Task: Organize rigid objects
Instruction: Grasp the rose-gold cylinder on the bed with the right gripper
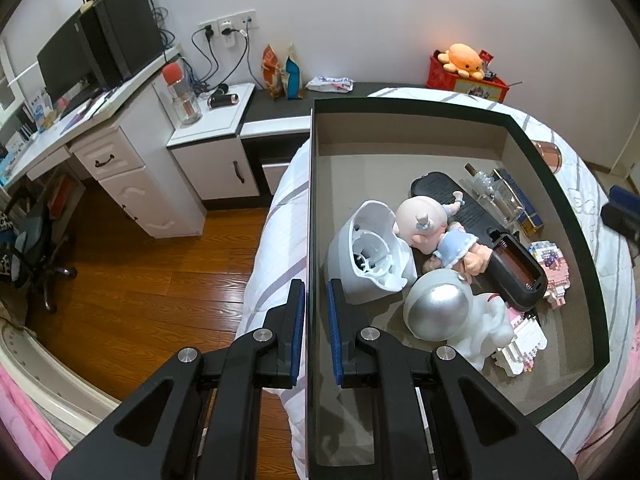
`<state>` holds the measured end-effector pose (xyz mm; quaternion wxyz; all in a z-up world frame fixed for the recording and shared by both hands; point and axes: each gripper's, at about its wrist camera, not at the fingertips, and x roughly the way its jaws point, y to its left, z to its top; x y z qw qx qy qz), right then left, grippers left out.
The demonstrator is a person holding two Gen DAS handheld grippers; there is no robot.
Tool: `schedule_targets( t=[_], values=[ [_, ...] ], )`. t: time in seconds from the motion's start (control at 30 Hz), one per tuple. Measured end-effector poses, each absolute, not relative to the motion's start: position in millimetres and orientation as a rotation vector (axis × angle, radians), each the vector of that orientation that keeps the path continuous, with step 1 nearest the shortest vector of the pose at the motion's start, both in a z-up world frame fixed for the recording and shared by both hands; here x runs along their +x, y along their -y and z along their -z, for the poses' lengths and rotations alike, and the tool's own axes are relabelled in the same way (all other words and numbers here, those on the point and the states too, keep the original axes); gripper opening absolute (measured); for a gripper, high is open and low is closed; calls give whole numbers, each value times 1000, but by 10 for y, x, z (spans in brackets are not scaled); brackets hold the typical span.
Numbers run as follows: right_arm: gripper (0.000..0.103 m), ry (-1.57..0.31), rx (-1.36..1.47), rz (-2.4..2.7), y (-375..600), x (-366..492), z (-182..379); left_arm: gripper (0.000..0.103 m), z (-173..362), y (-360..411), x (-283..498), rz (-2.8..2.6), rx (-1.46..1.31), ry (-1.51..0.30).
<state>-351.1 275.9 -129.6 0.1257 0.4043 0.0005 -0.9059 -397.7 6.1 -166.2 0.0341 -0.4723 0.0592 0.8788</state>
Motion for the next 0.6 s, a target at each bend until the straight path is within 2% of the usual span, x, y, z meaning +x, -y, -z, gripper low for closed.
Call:
schedule_targets(
  t=[0.23, 0.6],
  values=[
    [79, 95, 1239, 2768, -3259, -3811, 1461, 10, 1674, -70, -3994, -2706, -1458, -187],
    [79, 177, 1309, 2754, -3375, -4274, 1764, 10, 1675, -4, -4019, -2711, -1446, -151]
  ],
)
